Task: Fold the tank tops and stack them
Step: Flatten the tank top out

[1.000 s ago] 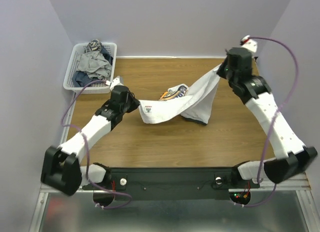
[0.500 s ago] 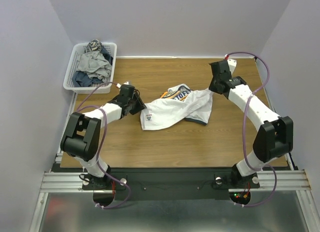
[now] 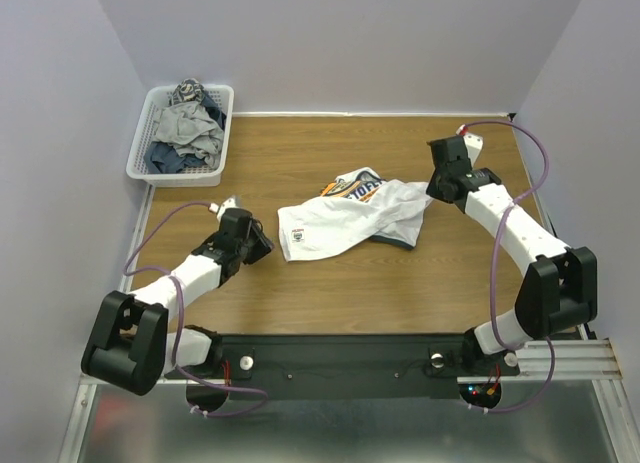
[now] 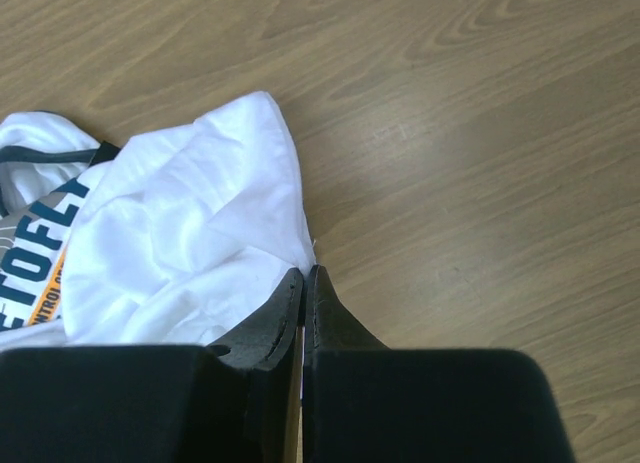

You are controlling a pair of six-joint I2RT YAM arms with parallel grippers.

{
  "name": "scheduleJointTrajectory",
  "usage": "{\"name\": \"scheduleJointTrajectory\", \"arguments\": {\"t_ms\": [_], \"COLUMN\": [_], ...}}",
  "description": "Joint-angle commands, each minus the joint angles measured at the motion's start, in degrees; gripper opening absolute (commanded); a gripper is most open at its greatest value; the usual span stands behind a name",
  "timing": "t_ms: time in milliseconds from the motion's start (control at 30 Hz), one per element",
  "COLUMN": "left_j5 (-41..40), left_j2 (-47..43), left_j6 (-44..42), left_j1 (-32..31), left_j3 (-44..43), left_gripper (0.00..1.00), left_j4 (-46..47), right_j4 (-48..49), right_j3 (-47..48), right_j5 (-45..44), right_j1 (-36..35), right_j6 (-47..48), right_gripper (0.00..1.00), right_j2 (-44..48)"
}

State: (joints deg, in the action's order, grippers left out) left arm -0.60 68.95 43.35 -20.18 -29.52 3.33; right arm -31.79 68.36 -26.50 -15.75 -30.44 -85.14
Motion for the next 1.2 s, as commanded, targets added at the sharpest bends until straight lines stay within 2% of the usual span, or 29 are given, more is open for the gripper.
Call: {"name": "scheduleJointTrajectory", "arguments": {"t_ms": [0, 367, 800, 933, 967, 1067, 1167], "left_j5": [0.3, 4.1, 5.1, 4.0, 4.0, 3.9, 2.9], "left_j2": [-0.2, 3.1, 12.7, 14.2, 14.5, 13.7, 11.2], "left_j6": [1.5, 2.2, 2.7, 4.0, 4.2, 4.5, 3.5], "left_j1": [-1.8, -3.5, -6.4, -7.4, -7.5, -7.4, -7.5], "left_j3": [3.6, 4.4, 2.7, 2.6, 2.7, 2.5, 0.4], "left_gripper": [0.36, 0.48, 0.45, 0.35, 0.25, 0.09, 0.0], "left_j4": [2.7, 9.6, 11.3, 11.1, 11.1, 10.4, 7.1], "right_j4": [2.1, 2.9, 3.3, 3.4, 3.4, 3.4, 3.3], "right_j3": [-0.1, -1.5, -1.3, -1.3, -1.3, -1.1, -0.8], "right_j5": [-0.7, -0.6, -0.1, -0.2, -0.1, 0.0, 0.1], "right_j1": [0.4, 0.5, 1.2, 1.4, 1.5, 1.7, 1.9], "right_j6": [-0.7, -0.5, -0.2, -0.1, 0.0, 0.3, 0.6], "right_gripper": [0.01, 0.01, 0.01, 0.01, 0.01, 0.01, 0.01], "right_j2": [2.7, 2.6, 2.4, 2.5, 2.5, 2.6, 3.1]}}
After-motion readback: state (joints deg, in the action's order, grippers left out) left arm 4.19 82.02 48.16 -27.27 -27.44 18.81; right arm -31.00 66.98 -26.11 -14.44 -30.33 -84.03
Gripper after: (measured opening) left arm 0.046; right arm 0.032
